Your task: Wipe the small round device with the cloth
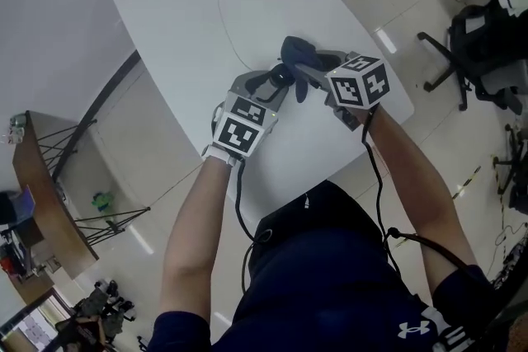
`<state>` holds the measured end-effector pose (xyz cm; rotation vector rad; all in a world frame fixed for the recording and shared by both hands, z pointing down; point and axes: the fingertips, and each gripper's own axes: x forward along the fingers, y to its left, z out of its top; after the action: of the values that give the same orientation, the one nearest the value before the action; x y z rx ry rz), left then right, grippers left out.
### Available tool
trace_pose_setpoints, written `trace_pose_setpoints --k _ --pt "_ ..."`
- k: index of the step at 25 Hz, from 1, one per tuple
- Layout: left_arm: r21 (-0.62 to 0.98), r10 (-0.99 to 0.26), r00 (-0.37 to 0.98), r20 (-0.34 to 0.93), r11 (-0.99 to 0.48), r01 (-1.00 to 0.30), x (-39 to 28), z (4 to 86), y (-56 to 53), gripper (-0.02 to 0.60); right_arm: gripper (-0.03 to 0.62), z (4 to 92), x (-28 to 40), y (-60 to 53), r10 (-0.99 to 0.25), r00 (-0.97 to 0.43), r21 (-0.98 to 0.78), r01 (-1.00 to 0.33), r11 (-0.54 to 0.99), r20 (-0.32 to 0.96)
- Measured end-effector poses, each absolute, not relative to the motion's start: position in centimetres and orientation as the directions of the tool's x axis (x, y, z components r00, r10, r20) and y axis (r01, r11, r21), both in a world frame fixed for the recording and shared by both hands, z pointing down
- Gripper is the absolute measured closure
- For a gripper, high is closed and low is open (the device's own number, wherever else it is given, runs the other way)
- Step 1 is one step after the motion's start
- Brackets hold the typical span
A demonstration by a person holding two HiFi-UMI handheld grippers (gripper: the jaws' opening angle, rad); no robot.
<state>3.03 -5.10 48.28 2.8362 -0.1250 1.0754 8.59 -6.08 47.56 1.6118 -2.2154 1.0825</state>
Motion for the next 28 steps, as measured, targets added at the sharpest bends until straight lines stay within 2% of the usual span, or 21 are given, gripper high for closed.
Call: trace_pose_setpoints --k 3,6,8,14,17,19,21,24,26,28 --pt "0.065 -0.043 0.751 0.659 -0.991 -0.114 2.9 48.4 -5.1 0.422 0.470 50.2 9.5 -5.8 -0.686 -0.406 -0.463 -0.879 0.113 0.603" --pt "0.070 -0.045 0.759 0.650 -0.990 -0.119 3.1 48.3 -5.3 0.422 0.468 53.6 10.0 -4.8 -0.565 -0.396 -0.384 -0.912 0.147 0.724" --pt "0.072 -0.042 0.765 0.643 -0.991 -0.115 3.4 48.3 -5.3 0.422 0.468 54.8 9.9 -4.4 -0.522 -0.392 -0.362 -0.918 0.163 0.758" --pt "0.070 -0.029 0.771 0.636 -0.993 -0.095 2.6 48.0 -5.1 0.420 0.468 51.0 10.4 -5.1 -0.582 -0.432 -0.407 -0.895 0.183 0.689" --pt "0.099 -0.079 0.791 0.606 -0.980 -0.174 2.2 46.5 -5.8 0.420 0.468 47.2 10.6 -6.2 -0.618 -0.451 -0.329 -0.893 0.309 0.644" --pt "0.119 -0.114 0.793 0.599 -0.966 -0.228 2.4 45.8 -5.9 0.425 0.468 44.9 9.8 -6.9 -0.613 -0.472 -0.215 -0.869 0.446 0.633" --pt "0.128 -0.125 0.790 0.600 -0.960 -0.249 2.9 45.8 -5.8 0.426 0.468 43.3 7.6 -7.3 -0.585 -0.500 -0.067 -0.794 0.605 0.638" --pt "0.135 -0.139 0.774 0.618 -0.951 -0.278 3.3 46.7 -5.6 0.431 0.468 42.8 2.9 -7.1 -0.488 -0.560 0.070 -0.607 0.792 0.669" --pt "0.135 -0.155 0.752 0.640 -0.941 -0.309 3.3 47.4 -5.5 0.440 0.468 43.6 1.5 -6.9 -0.439 -0.569 0.114 -0.516 0.849 0.696" --pt "0.147 -0.173 0.741 0.649 -0.927 -0.345 3.2 47.8 -5.6 0.440 0.470 44.2 1.9 -7.1 -0.420 -0.595 0.067 -0.523 0.850 0.685"
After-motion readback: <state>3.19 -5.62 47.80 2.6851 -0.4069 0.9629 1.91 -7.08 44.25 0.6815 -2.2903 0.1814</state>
